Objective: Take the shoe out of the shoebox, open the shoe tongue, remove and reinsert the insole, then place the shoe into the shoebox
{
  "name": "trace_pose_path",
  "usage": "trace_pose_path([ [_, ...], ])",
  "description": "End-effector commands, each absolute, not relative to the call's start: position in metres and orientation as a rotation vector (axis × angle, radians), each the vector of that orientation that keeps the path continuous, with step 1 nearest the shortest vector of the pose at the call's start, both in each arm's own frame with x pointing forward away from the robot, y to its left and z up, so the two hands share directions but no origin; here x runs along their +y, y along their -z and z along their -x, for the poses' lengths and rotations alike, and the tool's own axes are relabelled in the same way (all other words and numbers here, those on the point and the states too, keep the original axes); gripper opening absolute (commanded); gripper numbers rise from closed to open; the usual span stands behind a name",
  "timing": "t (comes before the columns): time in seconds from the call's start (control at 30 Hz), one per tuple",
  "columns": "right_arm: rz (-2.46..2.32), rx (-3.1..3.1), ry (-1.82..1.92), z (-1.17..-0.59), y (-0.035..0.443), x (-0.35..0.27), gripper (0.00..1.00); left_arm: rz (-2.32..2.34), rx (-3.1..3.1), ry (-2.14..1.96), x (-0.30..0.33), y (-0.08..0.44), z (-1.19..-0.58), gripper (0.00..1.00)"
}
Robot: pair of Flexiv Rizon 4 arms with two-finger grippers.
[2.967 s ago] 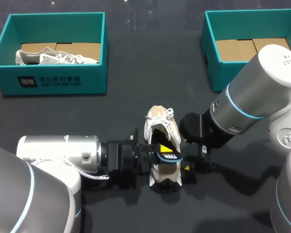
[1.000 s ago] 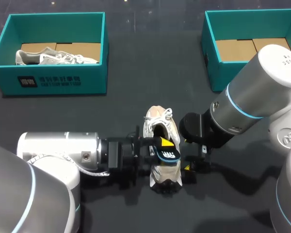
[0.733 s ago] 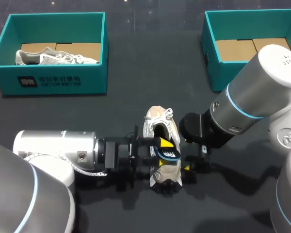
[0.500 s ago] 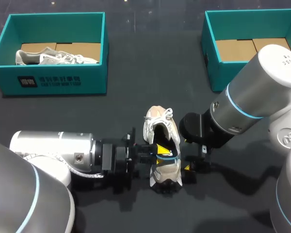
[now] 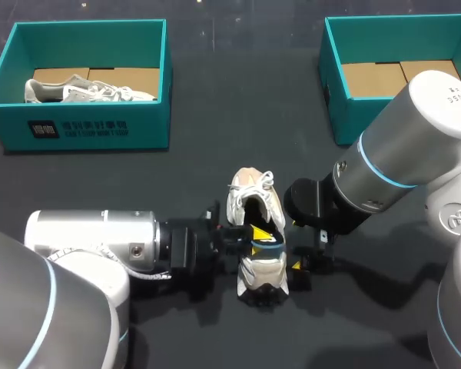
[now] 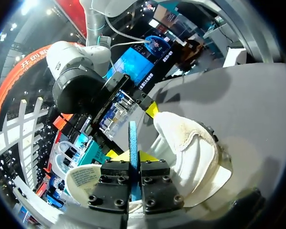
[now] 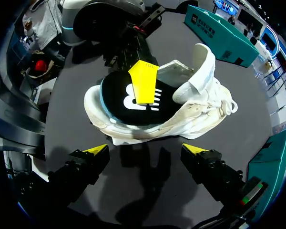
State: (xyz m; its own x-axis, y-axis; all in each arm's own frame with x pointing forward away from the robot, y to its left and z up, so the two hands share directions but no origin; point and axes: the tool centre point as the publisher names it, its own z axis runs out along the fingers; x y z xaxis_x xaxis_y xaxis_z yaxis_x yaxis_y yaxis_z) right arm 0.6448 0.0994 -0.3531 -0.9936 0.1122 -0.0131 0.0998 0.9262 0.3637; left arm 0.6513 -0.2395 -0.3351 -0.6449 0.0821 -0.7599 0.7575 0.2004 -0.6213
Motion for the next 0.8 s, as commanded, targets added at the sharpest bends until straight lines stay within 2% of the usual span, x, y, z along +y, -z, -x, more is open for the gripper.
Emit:
trace_pose_path([
  [0.03,-0.169,3.049,-0.572,-0.644,0.354,0.1,1.0,-0.778,1.916,1.491,-0.24,0.33,-0.651,0.0],
  [0.1,-0.169,3.049,-0.572,-0.644,0.354,0.1,1.0,-0.773,1.921,1.501,-0.238,0.325,-0.649,0.24],
  [0.13,-0.169,3.049,-0.572,-0.644,0.354,0.1,1.0,-0.769,1.921,1.508,-0.237,0.323,-0.648,0.32],
  [0.2,-0.169,3.049,-0.572,-0.644,0.354,0.1,1.0,-0.755,1.93,1.539,-0.235,0.317,-0.646,0.41],
  [0.27,-0.169,3.049,-0.572,-0.644,0.354,0.1,1.0,-0.749,1.926,1.556,-0.232,0.311,-0.644,0.43],
  [0.47,-0.169,3.049,-0.572,-0.644,0.354,0.1,1.0,-0.762,1.934,1.566,-0.227,0.301,-0.638,0.38],
  [0.6,-0.169,3.049,-0.572,-0.644,0.354,0.1,1.0,-0.793,1.969,1.553,-0.229,0.303,-0.634,0.28],
  [0.7,-0.169,3.049,-0.572,-0.644,0.354,0.1,1.0,-0.803,2.007,1.535,-0.235,0.311,-0.635,0.25],
  [0.73,-0.169,3.049,-0.572,-0.644,0.354,0.1,1.0,-0.804,2.015,1.534,-0.237,0.313,-0.636,0.21],
  [0.77,-0.169,3.049,-0.572,-0.644,0.354,0.1,1.0,-0.805,2.019,1.531,-0.239,0.316,-0.636,0.07],
  [0.8,-0.169,3.049,-0.572,-0.644,0.354,0.1,1.0,-0.808,2.027,1.528,-0.241,0.318,-0.636,0.0],
])
